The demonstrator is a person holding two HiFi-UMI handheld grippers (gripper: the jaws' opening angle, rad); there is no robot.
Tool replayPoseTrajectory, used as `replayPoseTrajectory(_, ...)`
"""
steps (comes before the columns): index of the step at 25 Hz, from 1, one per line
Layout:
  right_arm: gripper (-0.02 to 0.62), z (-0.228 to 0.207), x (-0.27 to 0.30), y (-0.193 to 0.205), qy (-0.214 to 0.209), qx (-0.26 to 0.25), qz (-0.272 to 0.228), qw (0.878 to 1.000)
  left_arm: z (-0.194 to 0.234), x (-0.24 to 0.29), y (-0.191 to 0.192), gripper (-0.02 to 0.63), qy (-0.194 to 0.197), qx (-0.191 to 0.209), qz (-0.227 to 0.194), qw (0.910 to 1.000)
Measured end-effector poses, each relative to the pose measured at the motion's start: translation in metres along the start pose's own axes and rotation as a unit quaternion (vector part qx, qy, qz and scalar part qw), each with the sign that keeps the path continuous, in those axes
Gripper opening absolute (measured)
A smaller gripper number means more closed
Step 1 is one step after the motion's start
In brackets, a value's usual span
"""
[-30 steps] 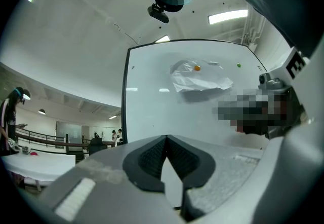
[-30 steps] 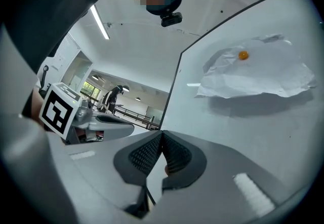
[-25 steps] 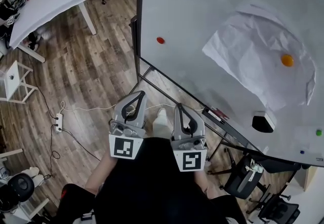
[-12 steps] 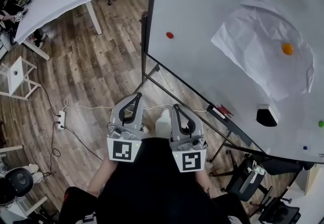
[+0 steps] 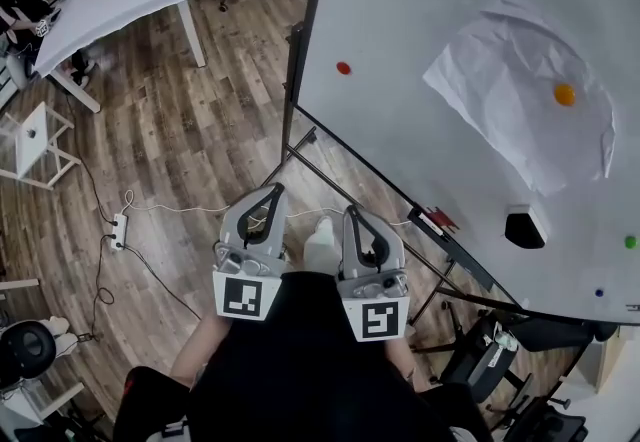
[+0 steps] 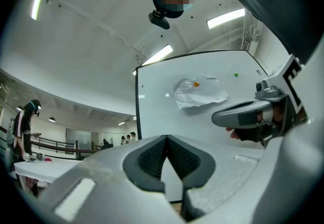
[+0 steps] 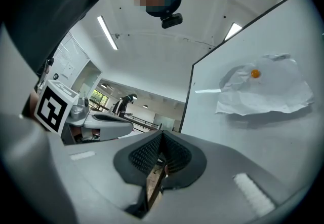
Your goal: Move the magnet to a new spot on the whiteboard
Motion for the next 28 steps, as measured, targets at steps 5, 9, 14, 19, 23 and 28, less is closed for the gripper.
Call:
replayPoseTrajectory(5, 0.000, -0.004, -0.005, -0.001, 0.005, -0.002, 0.001, 1.000, -0.006, 0.000, 0.000, 0.002, 0.006, 0.000, -0.001, 1.0000)
replayPoseTrajectory(9, 0.000, -0.005, -0.009, 0.001, 0.007, -0.001, 0.007, 1.000, -0.009, 0.002, 0.001, 0.002, 0.007, -0.003, 0.000, 1.0000)
replayPoseTrajectory(14, 0.000, -0.010, -0.015, 0.003, 0.017, 0.000, 0.012, 1.000, -0.016, 0.004, 0.003, 0.002, 0.017, -0.003, 0.005, 0.9998)
replayPoseTrajectory(19, 0.000, -0.014, -0.022, 0.007, 0.029, 0.002, 0.020, 0.999, -0.021, 0.009, 0.005, 0.002, 0.027, -0.005, 0.004, 0.9996)
replayPoseTrajectory(23, 0.000, -0.018, -0.025, 0.007, 0.037, -0.002, 0.021, 0.999, -0.025, 0.012, 0.005, 0.002, 0.034, -0.005, 0.004, 0.9994)
replayPoseTrajectory(28, 0.000, -0.017, -0.026, 0.006, 0.042, -0.003, 0.022, 0.999, -0.026, 0.013, 0.004, 0.002, 0.041, -0.001, 0.002, 0.9992)
Point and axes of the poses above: the fingertips, and each gripper's own axes: x forward along the fingers, z to its left, y out of its underside, the point moved 8 cm from there along -x, backward along the fingers, and after that the axes turned 11 degrees about -x, right-handed, at the moved point
